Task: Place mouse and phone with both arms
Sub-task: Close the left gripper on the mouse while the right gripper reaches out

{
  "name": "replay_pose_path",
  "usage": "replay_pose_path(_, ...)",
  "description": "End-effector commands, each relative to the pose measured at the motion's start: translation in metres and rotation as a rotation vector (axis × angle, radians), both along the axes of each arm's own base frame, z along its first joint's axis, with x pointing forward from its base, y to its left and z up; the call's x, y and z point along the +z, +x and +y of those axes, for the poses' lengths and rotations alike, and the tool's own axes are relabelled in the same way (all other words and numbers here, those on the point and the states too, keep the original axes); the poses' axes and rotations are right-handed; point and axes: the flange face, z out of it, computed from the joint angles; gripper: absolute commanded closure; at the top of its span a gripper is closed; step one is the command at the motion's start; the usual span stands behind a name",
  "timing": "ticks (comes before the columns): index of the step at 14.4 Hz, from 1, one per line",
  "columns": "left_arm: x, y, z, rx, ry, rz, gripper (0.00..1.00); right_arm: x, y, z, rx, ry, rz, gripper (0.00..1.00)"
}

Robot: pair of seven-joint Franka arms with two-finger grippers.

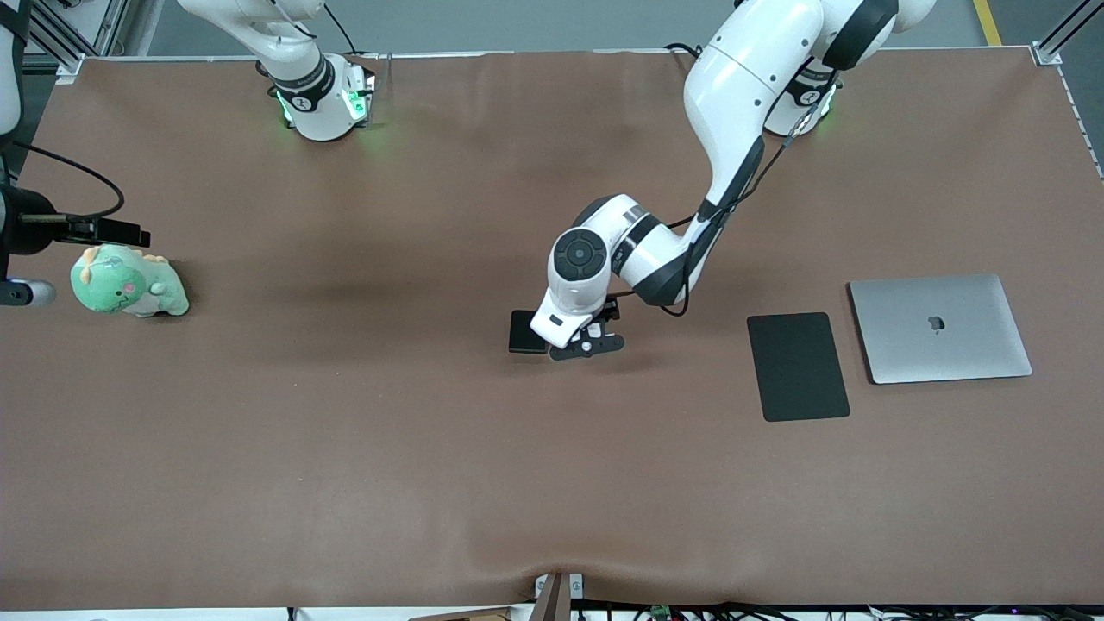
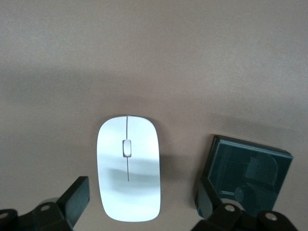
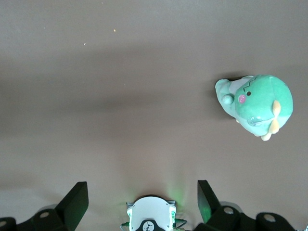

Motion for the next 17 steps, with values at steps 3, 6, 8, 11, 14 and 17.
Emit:
replay_pose_path(3, -0.011, 0.001, 0.000, 0.024, 0.048, -0.038, 0.04, -0.021, 0.016, 0.010, 0.008, 0.002, -0.003, 0.00)
replay_pose_path(6, -0.018, -0.002, 0.005, 0.041, 0.074, -0.030, 0.04, -0.041, 0.031, 0.024, 0.007, 0.054, -0.024, 0.00)
replay_pose_path(8, -0.022, -0.004, 0.007, 0.035, 0.087, -0.029, 0.06, -0.054, 0.037, 0.029, 0.001, 0.090, -0.020, 0.00)
replay_pose_path(11, -0.024, -0.005, 0.008, 0.035, 0.091, -0.027, 0.13, -0.058, 0.043, 0.050, -0.030, 0.068, -0.034, 0.00)
replay_pose_path(14, -0.026, -0.006, 0.008, 0.033, 0.093, -0.025, 0.33, -0.063, 0.048, 0.073, -0.046, 0.052, -0.044, 0.00)
replay_pose_path(17, -0.019, 0.002, 0.015, 0.033, 0.098, -0.027, 0.72, -0.068, 0.048, 0.091, -0.037, 0.046, -0.031, 0.00)
